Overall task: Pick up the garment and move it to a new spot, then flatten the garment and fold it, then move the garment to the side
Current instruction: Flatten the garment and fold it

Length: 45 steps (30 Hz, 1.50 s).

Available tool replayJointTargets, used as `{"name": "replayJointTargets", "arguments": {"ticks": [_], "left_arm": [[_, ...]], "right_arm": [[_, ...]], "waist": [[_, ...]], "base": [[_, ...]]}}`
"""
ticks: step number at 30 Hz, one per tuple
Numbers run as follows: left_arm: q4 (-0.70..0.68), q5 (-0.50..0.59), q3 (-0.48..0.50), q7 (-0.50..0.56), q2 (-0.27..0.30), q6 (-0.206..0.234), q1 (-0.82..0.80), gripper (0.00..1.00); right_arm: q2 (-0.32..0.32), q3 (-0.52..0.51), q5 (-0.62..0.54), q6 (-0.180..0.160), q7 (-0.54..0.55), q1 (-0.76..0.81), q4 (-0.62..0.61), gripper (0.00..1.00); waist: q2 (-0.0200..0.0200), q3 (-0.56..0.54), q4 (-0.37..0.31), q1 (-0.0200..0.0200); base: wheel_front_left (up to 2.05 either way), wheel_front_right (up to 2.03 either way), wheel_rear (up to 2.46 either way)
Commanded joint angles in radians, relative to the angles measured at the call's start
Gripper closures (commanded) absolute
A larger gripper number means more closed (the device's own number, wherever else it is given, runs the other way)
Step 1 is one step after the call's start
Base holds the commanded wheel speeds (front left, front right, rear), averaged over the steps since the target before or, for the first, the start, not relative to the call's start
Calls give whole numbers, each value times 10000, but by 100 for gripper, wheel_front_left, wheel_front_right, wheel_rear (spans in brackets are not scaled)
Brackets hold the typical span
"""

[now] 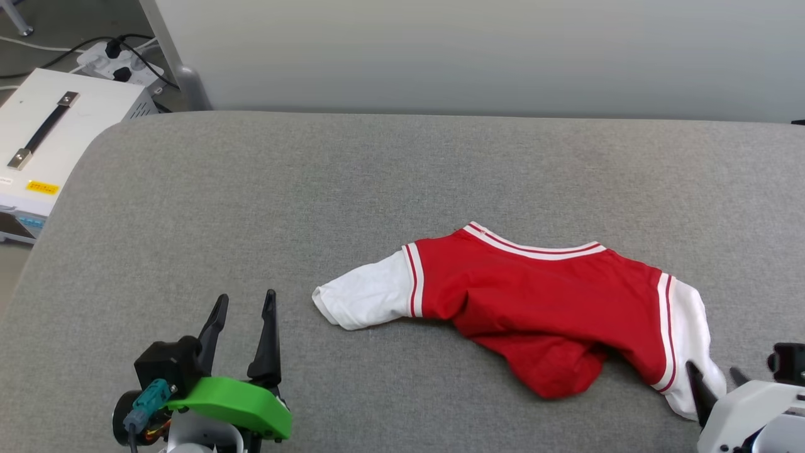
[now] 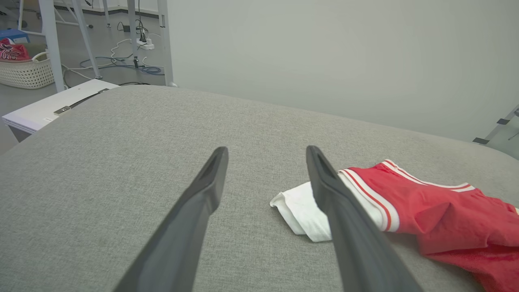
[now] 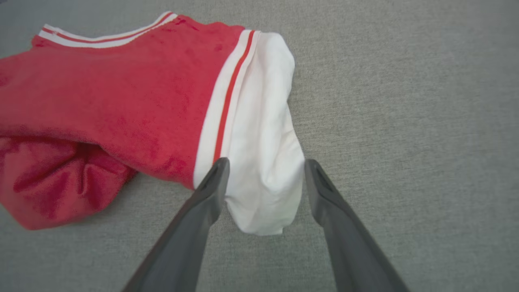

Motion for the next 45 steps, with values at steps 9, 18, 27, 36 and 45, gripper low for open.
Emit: {"name": "replayJointTargets", "arguments": {"ticks": [9, 18, 27, 36, 45], "left_arm": [[-205, -160, 166, 194, 291, 215, 389, 0], [-234, -212, 215, 1105, 707, 232, -412, 0], [636, -648, -372, 3561, 1059, -400, -2291, 0], [2698, -1063, -1345, 6270, 1199, -1384, -4001, 0], [4311, -1446, -2335, 8638, 1049, -2119, -4470, 41]], "right_arm": [[259, 154, -622, -9, -2705, 142, -1289, 0], [392, 1132, -758, -9, -3225, 298, -2664, 0], [483, 1864, -727, -9, -3286, -35, -3368, 0], [534, 1940, -511, -9, -3309, -341, -3154, 0], [556, 1799, -282, -9, -3306, -424, -2775, 0]], "waist": [[-1, -286, -146, 0], [-1, 85, -425, 0], [-1, 1071, -844, 0], [-1, 1897, -1283, 0], [-1, 2084, -1578, 0]], "base": [[0, 0, 0], [0, 0, 0], [0, 0, 0], [0, 0, 0], [0, 0, 0]]}}
